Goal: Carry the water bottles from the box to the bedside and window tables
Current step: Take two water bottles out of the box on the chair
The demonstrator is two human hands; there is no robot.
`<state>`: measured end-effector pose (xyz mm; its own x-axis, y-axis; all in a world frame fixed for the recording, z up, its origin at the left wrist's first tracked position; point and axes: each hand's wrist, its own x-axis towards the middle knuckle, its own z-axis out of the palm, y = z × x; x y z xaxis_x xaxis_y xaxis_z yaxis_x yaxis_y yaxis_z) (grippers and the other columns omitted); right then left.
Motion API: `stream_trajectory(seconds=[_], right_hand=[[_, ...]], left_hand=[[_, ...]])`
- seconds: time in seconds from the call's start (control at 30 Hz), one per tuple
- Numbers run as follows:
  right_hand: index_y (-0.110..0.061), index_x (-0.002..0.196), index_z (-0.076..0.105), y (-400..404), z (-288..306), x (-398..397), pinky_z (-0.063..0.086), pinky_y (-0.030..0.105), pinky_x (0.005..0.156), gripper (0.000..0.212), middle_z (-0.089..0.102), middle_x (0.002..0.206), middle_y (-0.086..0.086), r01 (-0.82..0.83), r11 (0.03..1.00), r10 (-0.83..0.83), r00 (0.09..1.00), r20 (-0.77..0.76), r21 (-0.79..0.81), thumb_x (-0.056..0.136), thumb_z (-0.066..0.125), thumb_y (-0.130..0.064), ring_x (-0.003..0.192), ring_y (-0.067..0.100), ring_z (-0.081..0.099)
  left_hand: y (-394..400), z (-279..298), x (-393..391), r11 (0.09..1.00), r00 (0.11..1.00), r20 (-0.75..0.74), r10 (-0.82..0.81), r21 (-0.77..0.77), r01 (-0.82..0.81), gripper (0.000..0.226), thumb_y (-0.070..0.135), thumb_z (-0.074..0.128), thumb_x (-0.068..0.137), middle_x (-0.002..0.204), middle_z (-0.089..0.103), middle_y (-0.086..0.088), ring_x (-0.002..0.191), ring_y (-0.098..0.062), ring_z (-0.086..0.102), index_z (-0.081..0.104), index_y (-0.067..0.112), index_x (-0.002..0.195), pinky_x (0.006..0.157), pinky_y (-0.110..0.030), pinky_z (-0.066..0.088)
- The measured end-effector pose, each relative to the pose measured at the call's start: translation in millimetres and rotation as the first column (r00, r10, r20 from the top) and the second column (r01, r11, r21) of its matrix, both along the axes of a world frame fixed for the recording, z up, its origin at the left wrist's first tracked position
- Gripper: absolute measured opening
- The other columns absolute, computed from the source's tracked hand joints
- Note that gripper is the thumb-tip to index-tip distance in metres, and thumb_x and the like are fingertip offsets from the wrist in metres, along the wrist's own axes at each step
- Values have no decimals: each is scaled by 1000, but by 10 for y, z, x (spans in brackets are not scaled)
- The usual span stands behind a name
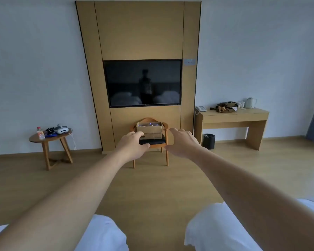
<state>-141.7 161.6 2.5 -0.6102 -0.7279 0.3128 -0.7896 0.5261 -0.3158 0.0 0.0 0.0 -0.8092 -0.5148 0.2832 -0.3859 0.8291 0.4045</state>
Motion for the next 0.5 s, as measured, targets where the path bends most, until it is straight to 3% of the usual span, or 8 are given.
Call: stream_trajectory(seconds=[0.3, 0.5], right_hand=[[-23, 149, 36, -801, -30, -1558, 45, 47, 100, 66, 50, 142, 10, -7, 989, 14, 999, -49, 147, 92, 65, -38, 129, 33, 45], [-21, 148, 36, -1483, -244, -2352, 47, 48, 100, 64, 52, 139, 10, -25, 984, 24, 1000, 9, 176, 92, 62, -38, 129, 33, 44]], left_hand=[[-751, 3, -1711, 998, 998, 49, 45, 36, -46, 63, 46, 60, 99, 160, 40, -4, 142, -28, 42, 41, 23, 154, 108, -43, 44], [-1451, -189, -2550, 997, 995, 84, 58, 37, -61, 58, 45, 59, 99, 152, 46, -4, 133, -26, 48, 45, 22, 150, 93, -33, 43]])
